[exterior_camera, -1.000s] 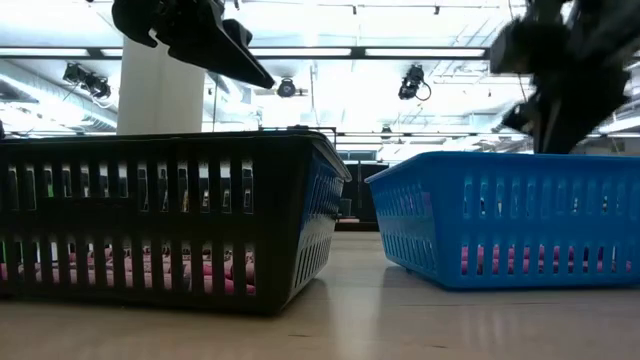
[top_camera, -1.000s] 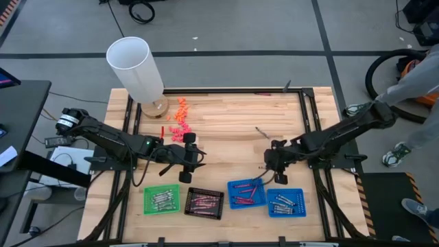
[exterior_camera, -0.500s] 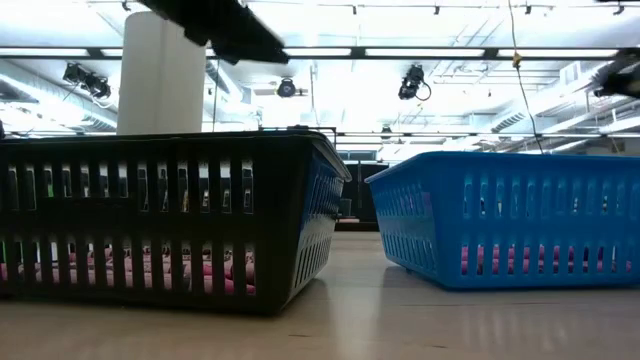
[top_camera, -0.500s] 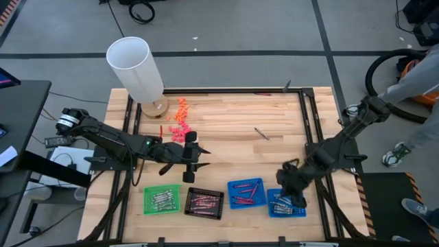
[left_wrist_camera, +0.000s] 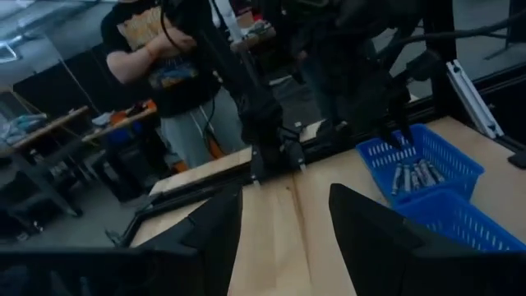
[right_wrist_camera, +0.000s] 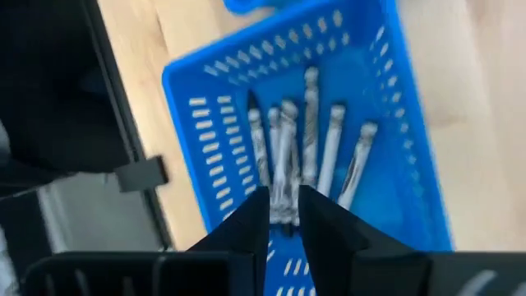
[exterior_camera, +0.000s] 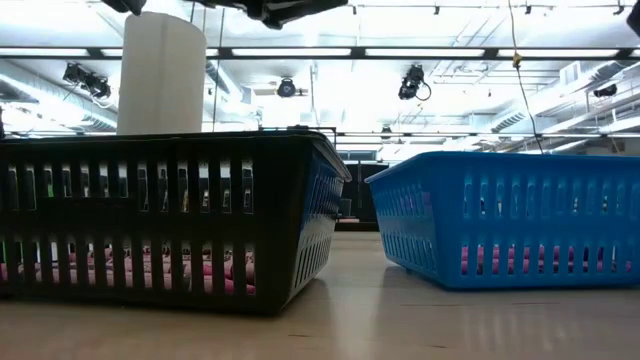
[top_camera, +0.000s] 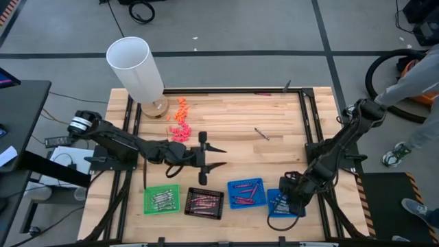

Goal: Sort crayons
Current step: Put the black crayon into the right blue bin

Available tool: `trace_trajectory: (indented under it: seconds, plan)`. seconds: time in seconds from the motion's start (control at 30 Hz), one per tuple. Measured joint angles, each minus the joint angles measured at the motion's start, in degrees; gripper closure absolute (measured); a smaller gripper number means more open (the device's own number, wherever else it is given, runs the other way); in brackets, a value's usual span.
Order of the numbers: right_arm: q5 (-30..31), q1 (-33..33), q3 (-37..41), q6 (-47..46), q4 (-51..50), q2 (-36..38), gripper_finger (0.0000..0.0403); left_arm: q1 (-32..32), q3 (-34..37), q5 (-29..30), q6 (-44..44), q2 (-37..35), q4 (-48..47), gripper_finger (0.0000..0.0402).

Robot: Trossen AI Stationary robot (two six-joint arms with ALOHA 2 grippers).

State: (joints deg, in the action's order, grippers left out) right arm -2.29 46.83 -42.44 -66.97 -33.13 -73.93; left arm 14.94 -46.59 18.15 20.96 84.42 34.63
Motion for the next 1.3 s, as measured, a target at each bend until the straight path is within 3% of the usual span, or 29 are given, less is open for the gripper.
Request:
trace_trajectory:
  seconds: [0.1, 0.5, 0.73, 1.3]
  plan:
    - [-3.4, -1.0, 0.0, -0.9, -0.5, 0.4, 0.0324, -0.1, 0.0, -1.1, 0.5, 0.3, 0.4, 0.0208]
    - [-3.5, -7.7, 0.0, 4.7, -1.8, 2.8, 0.0325, -0.1, 0.0, -5.9, -0.9, 0.4, 0.4, 0.0208]
    - [-0.6, -13.1, 0.0, 9.6, -4.2, 2.8, 0.0319, -0.1, 0.0, -9.5, -1.4, 1.0, 0.7, 0.0208]
    - [4.4, -27.9, 0.0, 28.1, -6.4, 2.8, 0.0266, -0.3, 0.0, -9.8, -1.3, 5.0, 4.9, 0.0208]
